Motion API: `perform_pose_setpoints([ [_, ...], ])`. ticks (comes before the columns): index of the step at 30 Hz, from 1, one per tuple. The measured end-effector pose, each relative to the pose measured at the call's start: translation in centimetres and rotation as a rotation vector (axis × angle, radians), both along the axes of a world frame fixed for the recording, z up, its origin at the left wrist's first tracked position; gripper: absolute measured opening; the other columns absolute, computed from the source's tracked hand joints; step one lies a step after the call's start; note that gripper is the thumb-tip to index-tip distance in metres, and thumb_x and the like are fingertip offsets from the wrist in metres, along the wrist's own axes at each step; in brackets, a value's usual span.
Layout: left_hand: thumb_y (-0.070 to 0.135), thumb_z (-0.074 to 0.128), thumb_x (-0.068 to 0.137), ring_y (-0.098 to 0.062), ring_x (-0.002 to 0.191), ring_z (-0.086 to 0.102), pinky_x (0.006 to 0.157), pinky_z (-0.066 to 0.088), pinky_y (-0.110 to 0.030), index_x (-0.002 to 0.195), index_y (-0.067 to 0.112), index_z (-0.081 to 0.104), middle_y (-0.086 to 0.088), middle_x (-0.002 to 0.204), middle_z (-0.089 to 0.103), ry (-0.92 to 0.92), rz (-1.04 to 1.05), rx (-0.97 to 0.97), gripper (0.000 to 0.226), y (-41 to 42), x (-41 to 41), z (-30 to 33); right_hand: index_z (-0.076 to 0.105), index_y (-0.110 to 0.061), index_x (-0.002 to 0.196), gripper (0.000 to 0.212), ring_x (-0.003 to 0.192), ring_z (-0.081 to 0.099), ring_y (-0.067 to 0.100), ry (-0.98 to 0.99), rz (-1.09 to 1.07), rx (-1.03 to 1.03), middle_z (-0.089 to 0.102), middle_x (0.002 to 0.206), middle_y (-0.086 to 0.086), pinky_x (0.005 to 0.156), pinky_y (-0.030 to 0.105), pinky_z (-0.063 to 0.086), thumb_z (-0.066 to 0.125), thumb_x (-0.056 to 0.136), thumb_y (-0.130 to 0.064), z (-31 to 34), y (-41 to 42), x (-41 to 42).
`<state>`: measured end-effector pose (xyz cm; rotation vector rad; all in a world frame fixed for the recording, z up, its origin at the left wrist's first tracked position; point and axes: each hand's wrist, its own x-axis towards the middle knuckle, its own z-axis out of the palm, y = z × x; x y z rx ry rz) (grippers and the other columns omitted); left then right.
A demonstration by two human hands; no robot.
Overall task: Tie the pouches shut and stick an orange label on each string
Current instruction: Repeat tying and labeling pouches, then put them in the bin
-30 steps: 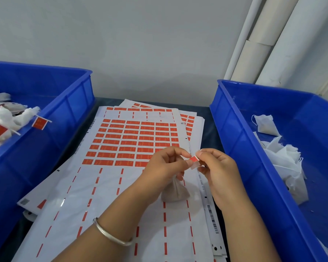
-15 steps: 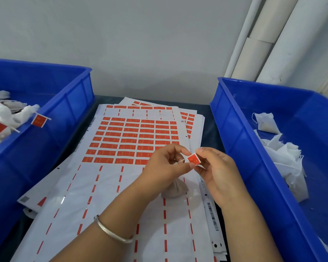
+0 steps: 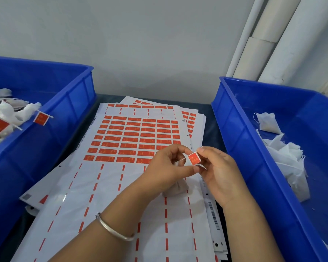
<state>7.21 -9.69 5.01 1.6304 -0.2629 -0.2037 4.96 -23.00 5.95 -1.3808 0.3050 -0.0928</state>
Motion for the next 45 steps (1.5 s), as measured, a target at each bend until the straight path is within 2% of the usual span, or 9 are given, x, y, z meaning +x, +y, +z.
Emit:
perform_pose_setpoints([
  [5, 0.037, 0.06, 0.084, 0.005, 0.055, 0.054, 0.052, 0.041, -0.005, 0.076, 0.027, 0.065, 0.018, 0.059, 0.06, 0.074, -0.007, -0.107, 0.014, 0.1, -0.1, 0.5, 0.067, -0.016, 0.096, 0.01, 0.091, 0.069, 0.021, -0.016, 0.003, -0.055, 0.073, 0.097, 0.001, 0.077, 0.029, 0.054, 0.06, 0.092, -0.021, 0.2, 0.1, -0.1],
  [12, 0.028, 0.065, 0.083, 0.008, 0.06, 0.057, 0.053, 0.042, -0.01, 0.077, 0.029, 0.068, 0.018, 0.068, 0.066, 0.047, 0.073, -0.091, 0.007, 0.1, 0.4, 0.3, 0.068, -0.02, 0.09, 0.005, 0.091, 0.07, 0.021, -0.083, 0.033, -0.113, 0.073, 0.098, -0.002, 0.08, 0.032, 0.057, 0.065, 0.087, -0.017, 0.3, 0.4, -0.1],
  [17, 0.024, 0.063, 0.085, 0.007, 0.061, 0.058, 0.05, 0.042, -0.008, 0.077, 0.027, 0.069, 0.018, 0.065, 0.065, 0.013, 0.081, -0.12, 0.01, 0.4, 0.5, 0.3, 0.063, -0.029, 0.097, 0.03, 0.089, 0.069, 0.004, -0.175, 0.095, -0.245, 0.073, 0.09, -0.008, 0.075, 0.019, 0.057, 0.073, 0.079, -0.006, 0.4, 0.7, -0.3],
  [23, 0.026, 0.061, 0.086, 0.006, 0.061, 0.058, 0.06, 0.043, -0.014, 0.071, 0.027, 0.068, 0.016, 0.066, 0.066, 0.04, 0.111, -0.113, 0.016, 0.4, 0.6, 0.3, 0.057, -0.032, 0.097, 0.033, 0.08, 0.069, -0.001, -0.211, 0.073, -0.311, 0.072, 0.088, -0.005, 0.059, 0.007, 0.049, 0.073, 0.08, -0.008, 0.2, 1.0, -0.1],
  [30, 0.024, 0.065, 0.083, -0.003, 0.076, 0.064, 0.069, 0.047, -0.014, 0.074, 0.029, 0.07, 0.017, 0.073, 0.069, 0.023, 0.096, -0.034, 0.011, 0.9, 0.8, 1.5, 0.055, -0.035, 0.099, 0.033, 0.083, 0.071, 0.003, -0.208, 0.029, -0.225, 0.074, 0.089, -0.011, 0.068, 0.016, 0.056, 0.074, 0.077, -0.02, -0.6, 1.2, 0.3],
  [35, 0.029, 0.068, 0.081, 0.007, 0.068, 0.062, 0.048, 0.042, -0.005, 0.07, 0.033, 0.068, 0.024, 0.068, 0.067, 0.017, 0.062, 0.211, 0.012, 2.7, 0.9, 3.3, 0.055, -0.04, 0.105, 0.05, 0.089, 0.071, 0.006, -0.206, 0.076, -0.155, 0.074, 0.092, -0.015, 0.076, 0.023, 0.057, 0.075, 0.059, -0.038, -0.8, 1.6, 0.5],
  [38, 0.029, 0.067, 0.081, 0.003, 0.063, 0.062, 0.046, 0.042, -0.004, 0.068, 0.031, 0.068, 0.02, 0.067, 0.066, 0.004, 0.088, 0.249, 0.013, 3.8, 0.4, 4.1, 0.058, -0.037, 0.11, 0.065, 0.091, 0.072, 0.014, -0.229, 0.123, -0.093, 0.074, 0.097, -0.008, 0.073, 0.025, 0.058, 0.077, 0.049, -0.049, -0.9, 2.0, 0.5],
  [41, 0.029, 0.066, 0.082, -0.004, 0.058, 0.061, 0.053, 0.049, -0.011, 0.071, 0.03, 0.067, 0.017, 0.066, 0.066, -0.022, 0.19, 0.23, 0.01, 5.1, -0.4, 5.5, 0.062, -0.033, 0.111, 0.057, 0.087, 0.072, 0.019, -0.215, 0.094, -0.029, 0.074, 0.095, -0.002, 0.067, 0.023, 0.057, 0.073, 0.057, -0.051, -1.2, 2.1, 0.6],
  [45, 0.024, 0.062, 0.085, -0.001, 0.062, 0.064, 0.058, 0.05, -0.013, 0.077, 0.028, 0.064, 0.017, 0.066, 0.067, -0.109, 0.336, 0.124, 0.009, 7.9, -2.2, 8.6, 0.059, -0.029, 0.113, 0.045, 0.082, 0.071, 0.013, -0.112, 0.159, -0.19, 0.074, 0.088, -0.006, 0.068, 0.024, 0.056, 0.061, 0.076, -0.054, -2.1, 2.9, 0.2],
])
